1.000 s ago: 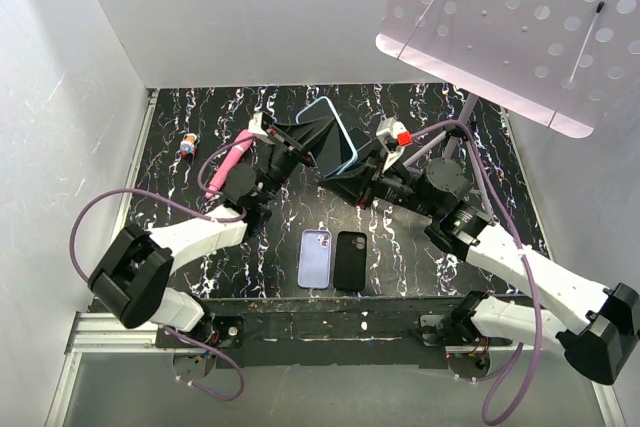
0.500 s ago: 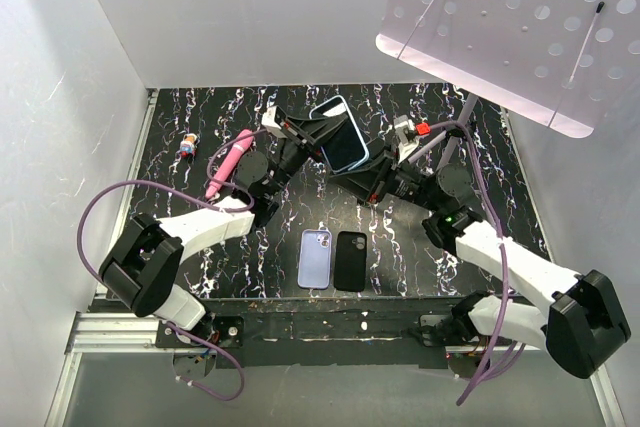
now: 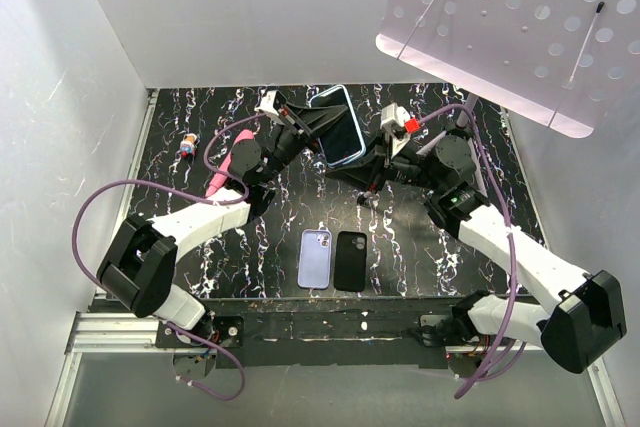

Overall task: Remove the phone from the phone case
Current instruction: Remove the phone case from the phone.

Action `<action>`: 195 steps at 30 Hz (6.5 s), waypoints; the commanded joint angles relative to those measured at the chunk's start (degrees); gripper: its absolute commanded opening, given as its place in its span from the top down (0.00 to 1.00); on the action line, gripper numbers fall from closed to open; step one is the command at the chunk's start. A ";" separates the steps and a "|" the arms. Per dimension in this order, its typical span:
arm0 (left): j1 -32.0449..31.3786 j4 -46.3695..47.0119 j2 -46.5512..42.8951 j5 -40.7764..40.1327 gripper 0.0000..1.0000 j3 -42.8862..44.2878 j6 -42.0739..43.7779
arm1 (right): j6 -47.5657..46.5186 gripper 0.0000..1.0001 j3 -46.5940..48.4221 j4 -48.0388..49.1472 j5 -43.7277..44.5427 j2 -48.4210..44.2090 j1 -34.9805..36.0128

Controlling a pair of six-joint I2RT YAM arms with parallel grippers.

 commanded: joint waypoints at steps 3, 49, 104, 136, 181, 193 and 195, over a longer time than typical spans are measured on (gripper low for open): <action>-4.65 15.00 -13.58 21.20 1.00 2.27 -5.44 | -10.51 0.99 -2.23 -19.87 25.13 5.02 -5.80; 7.22 -41.07 -19.38 19.01 1.00 10.00 36.31 | 28.62 0.63 9.99 -9.76 -7.13 -1.66 2.37; 8.97 -38.79 -20.44 17.34 1.00 10.62 41.77 | 22.56 0.46 17.81 -26.11 -4.41 -0.70 4.92; 7.48 -8.56 -15.43 36.49 1.00 7.11 6.27 | -23.49 0.99 30.45 -43.76 6.74 4.05 9.04; 11.43 -23.93 -16.83 17.51 1.00 1.39 22.78 | 31.33 0.65 24.67 -52.93 16.69 -7.81 10.72; 11.43 -24.20 -17.71 18.30 1.00 1.30 23.22 | 37.14 0.67 21.68 -45.19 15.19 -4.91 7.65; 11.43 -24.11 -17.71 18.48 1.00 1.39 23.13 | 38.19 0.67 20.63 -43.43 14.40 -4.56 7.29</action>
